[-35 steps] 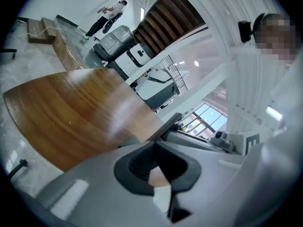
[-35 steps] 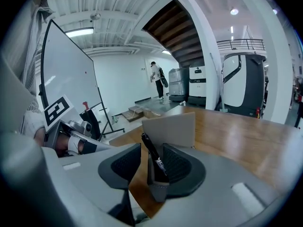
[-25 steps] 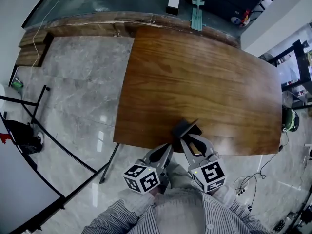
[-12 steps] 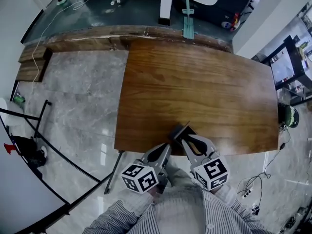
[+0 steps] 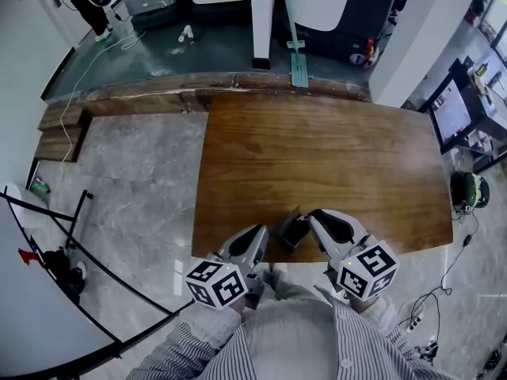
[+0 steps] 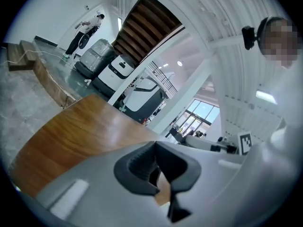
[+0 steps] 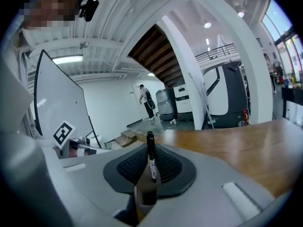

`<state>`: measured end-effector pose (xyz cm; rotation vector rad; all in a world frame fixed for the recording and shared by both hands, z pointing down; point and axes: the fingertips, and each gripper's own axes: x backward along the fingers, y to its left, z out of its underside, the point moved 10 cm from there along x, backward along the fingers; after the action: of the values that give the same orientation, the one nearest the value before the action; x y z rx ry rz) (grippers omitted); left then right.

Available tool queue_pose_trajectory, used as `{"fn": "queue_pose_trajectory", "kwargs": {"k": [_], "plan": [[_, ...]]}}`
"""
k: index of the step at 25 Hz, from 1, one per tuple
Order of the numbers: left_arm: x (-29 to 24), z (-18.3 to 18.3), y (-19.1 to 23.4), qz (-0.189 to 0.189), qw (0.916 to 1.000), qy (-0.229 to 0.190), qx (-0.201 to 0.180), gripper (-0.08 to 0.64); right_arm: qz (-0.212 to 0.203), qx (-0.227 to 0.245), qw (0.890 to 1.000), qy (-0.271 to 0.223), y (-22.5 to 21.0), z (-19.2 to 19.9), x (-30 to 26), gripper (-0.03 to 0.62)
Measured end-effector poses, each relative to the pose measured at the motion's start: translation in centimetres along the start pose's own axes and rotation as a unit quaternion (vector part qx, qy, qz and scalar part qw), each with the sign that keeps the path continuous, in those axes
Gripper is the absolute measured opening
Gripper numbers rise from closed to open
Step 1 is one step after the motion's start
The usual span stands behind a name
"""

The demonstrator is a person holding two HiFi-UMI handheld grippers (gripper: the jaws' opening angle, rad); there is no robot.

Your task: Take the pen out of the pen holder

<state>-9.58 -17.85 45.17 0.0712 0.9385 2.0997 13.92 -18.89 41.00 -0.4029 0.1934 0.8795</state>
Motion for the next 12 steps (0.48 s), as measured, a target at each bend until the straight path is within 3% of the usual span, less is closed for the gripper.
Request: {"fn": "queue_pose_trajectory", "kwargs": {"k": [6,12], "plan": [[-0.8,-2.8,-0.5,0.018,0.9988,-0.006,-0.046,0.008,-0.018,-0.039,0.997,-0.064,-0.8,-1.7,1.8,0.044],[-2.4,-3.6,-1.4,0.036,0.9982,-0.013,-0.046,0.008,-0.015,-0.041,0.993,-0.113,-0.7,-2.5,2.8,0.044]]}}
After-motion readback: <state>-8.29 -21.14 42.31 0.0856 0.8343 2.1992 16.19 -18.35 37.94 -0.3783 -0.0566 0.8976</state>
